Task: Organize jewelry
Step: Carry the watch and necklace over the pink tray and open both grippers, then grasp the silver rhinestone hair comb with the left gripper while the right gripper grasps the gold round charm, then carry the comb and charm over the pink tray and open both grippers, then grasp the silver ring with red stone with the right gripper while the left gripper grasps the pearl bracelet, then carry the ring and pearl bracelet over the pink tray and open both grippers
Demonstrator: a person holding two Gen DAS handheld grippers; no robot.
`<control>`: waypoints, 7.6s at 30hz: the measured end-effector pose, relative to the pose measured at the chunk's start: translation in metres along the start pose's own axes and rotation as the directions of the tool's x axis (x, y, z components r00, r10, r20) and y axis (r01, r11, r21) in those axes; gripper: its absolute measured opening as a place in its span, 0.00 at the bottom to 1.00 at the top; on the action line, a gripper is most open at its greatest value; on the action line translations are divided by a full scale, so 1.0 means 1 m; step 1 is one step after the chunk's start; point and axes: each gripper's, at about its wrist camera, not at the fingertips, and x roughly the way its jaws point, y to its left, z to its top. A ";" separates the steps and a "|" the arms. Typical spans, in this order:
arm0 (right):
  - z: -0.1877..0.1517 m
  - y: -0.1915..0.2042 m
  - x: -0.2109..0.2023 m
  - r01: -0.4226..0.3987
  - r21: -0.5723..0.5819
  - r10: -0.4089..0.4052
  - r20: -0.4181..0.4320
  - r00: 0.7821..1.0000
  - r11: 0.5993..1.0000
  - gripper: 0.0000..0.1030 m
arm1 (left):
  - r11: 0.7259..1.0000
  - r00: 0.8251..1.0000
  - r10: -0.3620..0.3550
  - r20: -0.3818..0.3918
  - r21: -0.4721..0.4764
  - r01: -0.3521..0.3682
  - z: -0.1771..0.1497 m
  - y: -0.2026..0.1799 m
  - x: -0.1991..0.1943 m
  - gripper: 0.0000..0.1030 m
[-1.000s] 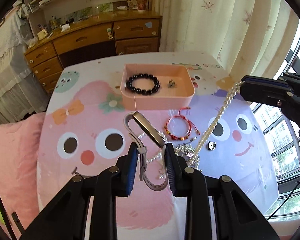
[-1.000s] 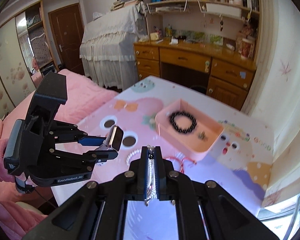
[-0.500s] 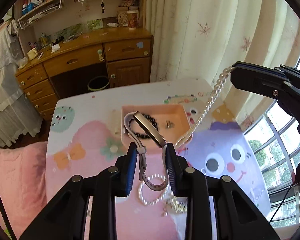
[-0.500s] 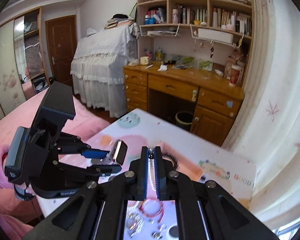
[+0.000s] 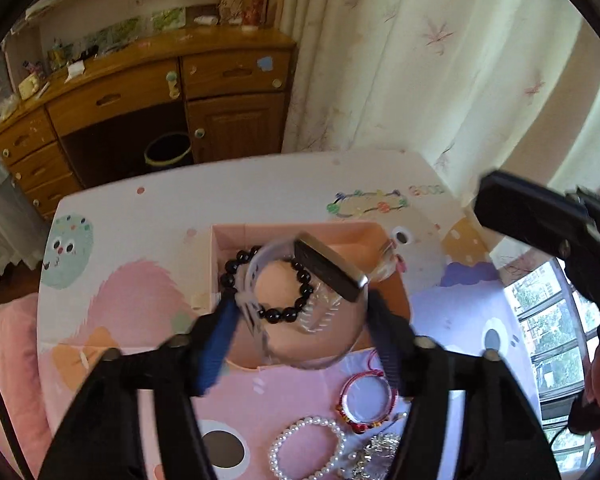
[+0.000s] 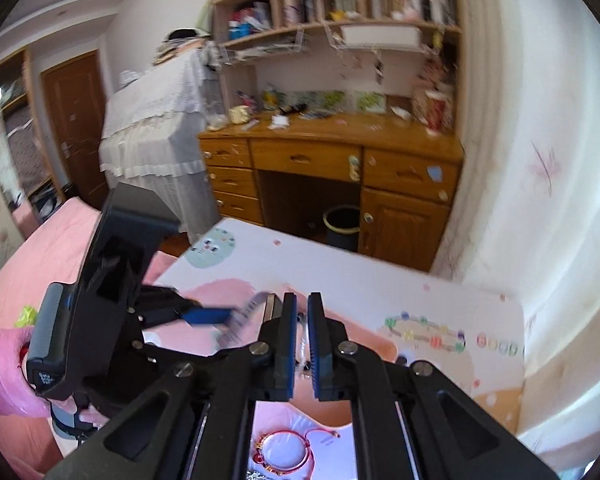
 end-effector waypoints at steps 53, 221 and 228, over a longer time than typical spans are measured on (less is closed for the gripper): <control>-0.220 0.001 0.006 -0.059 -0.200 -0.003 -0.297 0.955 0.978 0.39 | 0.972 0.994 0.020 -0.106 0.236 0.005 -0.188 -0.093 0.028 0.82; -0.166 -0.009 0.006 0.093 0.034 -0.080 -0.282 0.956 0.995 0.07 | 0.972 0.984 0.039 -0.175 0.236 0.003 -0.130 -0.036 0.005 0.04; -0.127 -0.008 -0.006 0.082 0.005 -0.079 -0.226 0.971 0.997 0.07 | 0.971 0.997 0.021 -0.071 0.240 -0.003 -0.082 -0.041 -0.043 0.04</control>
